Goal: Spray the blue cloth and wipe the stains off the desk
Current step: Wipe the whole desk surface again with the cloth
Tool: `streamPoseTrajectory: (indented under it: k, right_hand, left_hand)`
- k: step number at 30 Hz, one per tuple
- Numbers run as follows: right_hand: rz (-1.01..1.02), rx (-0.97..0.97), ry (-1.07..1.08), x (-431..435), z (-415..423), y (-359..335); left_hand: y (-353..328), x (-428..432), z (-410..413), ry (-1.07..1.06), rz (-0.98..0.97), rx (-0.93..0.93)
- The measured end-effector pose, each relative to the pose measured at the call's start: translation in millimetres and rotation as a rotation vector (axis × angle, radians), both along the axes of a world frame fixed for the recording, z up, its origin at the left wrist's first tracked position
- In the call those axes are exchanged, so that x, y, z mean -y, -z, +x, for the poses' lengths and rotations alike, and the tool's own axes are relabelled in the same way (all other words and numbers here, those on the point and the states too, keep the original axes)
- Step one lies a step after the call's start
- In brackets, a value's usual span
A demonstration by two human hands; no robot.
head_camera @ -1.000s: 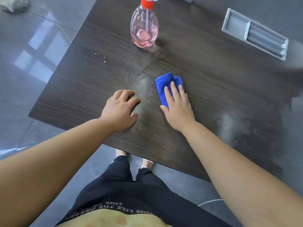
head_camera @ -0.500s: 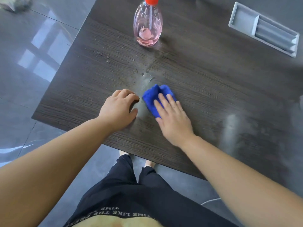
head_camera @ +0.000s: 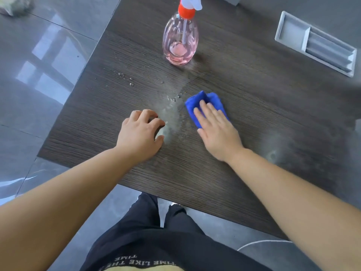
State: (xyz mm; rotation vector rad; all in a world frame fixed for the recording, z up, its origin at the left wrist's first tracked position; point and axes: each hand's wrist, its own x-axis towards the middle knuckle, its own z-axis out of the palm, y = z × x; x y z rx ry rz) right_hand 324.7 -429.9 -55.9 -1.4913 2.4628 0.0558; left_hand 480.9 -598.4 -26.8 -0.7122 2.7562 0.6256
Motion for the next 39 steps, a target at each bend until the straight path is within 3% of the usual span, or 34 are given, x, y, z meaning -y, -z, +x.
streamPoseTrajectory:
  k: [6,9,11,13,18,24,35,39]
  right_hand:
    - [0.038,-0.024,0.475,86,-42,2]
    - [-0.011,-0.013,0.247,86,2,6]
    - [-0.055,0.001,0.032,49,25,3]
    - [-0.048,-0.002,-0.047,17,17,4]
    - [-0.061,-0.046,0.253,58,5,7]
    - [-0.020,0.027,-0.165,67,43,6]
    - [0.013,-0.008,0.042,253,-1,5]
    - [0.013,0.010,-0.092,262,5,2]
  left_hand:
    - [0,2,-4,-0.018,0.011,-0.016]
    - [-1,5,-7,-0.068,0.035,-0.039]
    - [0,11,-5,-0.115,0.063,-0.074]
    - [2,18,0,-0.150,0.052,-0.099]
    - [2,29,14,-0.207,-0.026,-0.060]
    - [4,41,28,-0.288,-0.038,-0.082]
    - [9,50,44,-0.222,0.027,-0.171]
    - [7,53,48,-0.323,0.084,-0.283]
